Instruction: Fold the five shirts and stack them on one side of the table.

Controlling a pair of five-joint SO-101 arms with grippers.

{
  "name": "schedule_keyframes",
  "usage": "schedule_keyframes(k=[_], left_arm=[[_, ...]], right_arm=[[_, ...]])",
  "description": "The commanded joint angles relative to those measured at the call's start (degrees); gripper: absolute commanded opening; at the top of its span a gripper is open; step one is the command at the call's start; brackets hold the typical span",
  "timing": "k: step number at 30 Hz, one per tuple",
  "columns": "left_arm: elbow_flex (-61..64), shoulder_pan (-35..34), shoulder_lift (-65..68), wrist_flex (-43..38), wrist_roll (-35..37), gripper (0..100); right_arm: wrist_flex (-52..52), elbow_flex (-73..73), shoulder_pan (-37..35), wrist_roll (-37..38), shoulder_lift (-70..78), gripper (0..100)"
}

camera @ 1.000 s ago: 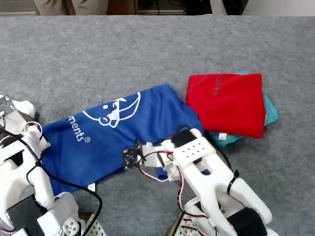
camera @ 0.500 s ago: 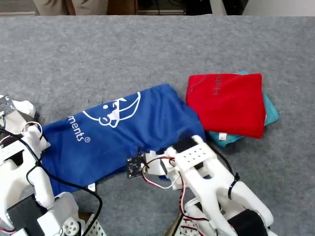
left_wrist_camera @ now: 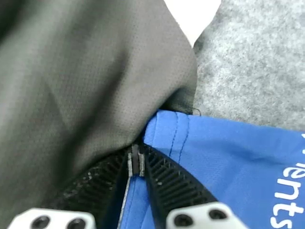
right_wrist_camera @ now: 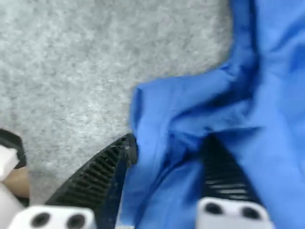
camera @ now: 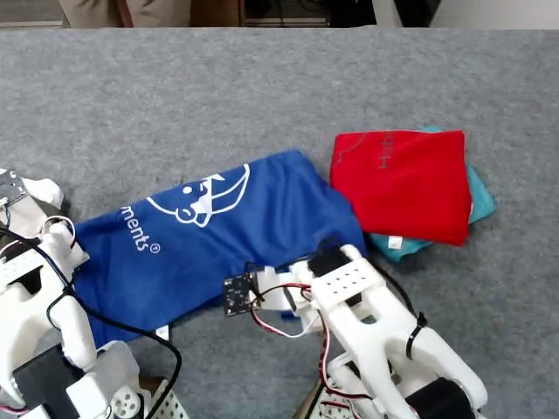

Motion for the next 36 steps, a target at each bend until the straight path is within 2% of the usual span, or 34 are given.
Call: schedule_keyframes(k=[1, 12, 21, 26, 36], left_arm=[[0.0, 0.4, -1.4, -0.8, 0.0, 2], [0.0, 0.4, -1.4, -0.8, 0.0, 2], [0.0, 0.4, -1.4, -0.8, 0.0, 2], [0.0, 0.4, -1.4, -0.8, 0.0, 2], [0.1, 0.4, -1.4, -0.8, 0.0, 2]], right_arm=[[0.6, 2.5, -0.7, -0.4, 1.1, 1.1], [2.3, -0.7, -0.6, -4.0, 0.7, 0.4], [16.2, -25.0, -0.6, -4.3, 2.1, 0.4], [17.8, -36.5, -0.6, -3.9, 12.3, 0.4], [20.8, -59.6, -0.6, 4.7, 35.3, 0.4]])
